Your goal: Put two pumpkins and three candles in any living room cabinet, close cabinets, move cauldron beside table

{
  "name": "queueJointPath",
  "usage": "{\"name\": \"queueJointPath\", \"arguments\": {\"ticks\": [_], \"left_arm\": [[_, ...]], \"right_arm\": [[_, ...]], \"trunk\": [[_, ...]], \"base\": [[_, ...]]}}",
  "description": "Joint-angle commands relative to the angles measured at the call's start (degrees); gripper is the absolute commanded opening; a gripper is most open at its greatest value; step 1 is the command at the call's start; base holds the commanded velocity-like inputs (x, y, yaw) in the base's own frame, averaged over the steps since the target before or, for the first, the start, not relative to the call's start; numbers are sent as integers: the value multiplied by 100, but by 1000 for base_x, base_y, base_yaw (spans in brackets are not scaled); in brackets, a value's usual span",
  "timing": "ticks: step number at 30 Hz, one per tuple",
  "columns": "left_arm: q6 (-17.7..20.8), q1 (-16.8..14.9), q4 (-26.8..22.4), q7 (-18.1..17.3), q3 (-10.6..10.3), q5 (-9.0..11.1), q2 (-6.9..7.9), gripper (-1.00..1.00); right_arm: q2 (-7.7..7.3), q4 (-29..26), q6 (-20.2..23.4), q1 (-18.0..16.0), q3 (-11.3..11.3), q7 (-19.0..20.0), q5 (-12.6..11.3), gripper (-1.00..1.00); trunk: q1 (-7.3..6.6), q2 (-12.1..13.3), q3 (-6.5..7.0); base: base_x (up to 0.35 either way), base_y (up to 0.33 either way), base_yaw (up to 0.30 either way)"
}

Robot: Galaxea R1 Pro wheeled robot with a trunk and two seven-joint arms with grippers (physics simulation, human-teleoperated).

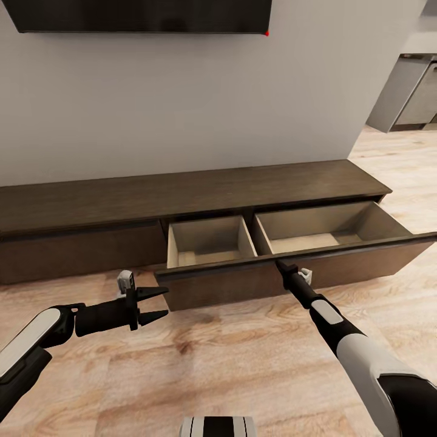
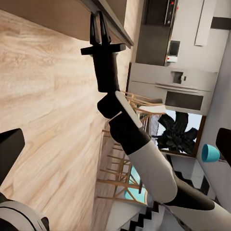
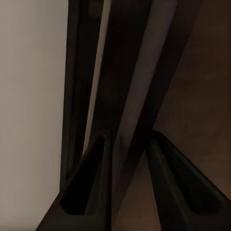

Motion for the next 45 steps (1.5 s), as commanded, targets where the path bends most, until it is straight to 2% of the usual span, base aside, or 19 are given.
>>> {"name": "queueJointPath", "arguments": {"ticks": [1,7,8,22,39,45], "left_arm": [[5,-3,-1,-5,-9,11,6,100],[6,-3,-20,-5,-12,8,5,100],[6,-3,-26,-5,-12,7,5,100],[5,-3,-45,-5,-10,13,5,100],[3,-3,-45,-5,-10,11,5,100],[1,-3,-37,-5,-3,12,12,100]], "right_arm": [[-5,-1,92,124,181,259,-51,-100],[-5,-1,88,124,181,259,-51,-100],[-4,-1,86,124,181,263,-51,100],[-3,-1,92,124,181,259,-51,100],[-11,7,83,124,181,259,-56,100],[-12,28,97,124,181,221,-60,100]], "trunk": [[-3,-3,-5],[-3,-3,-5],[-3,-3,-5],[-3,-3,-5],[-3,-3,-5],[-3,-3,-5]], "base": [[-11,0,0],[-43,0,0],[-28,0,0],[-10,0,0],[-204,0,0],[-48,0,0]]}}
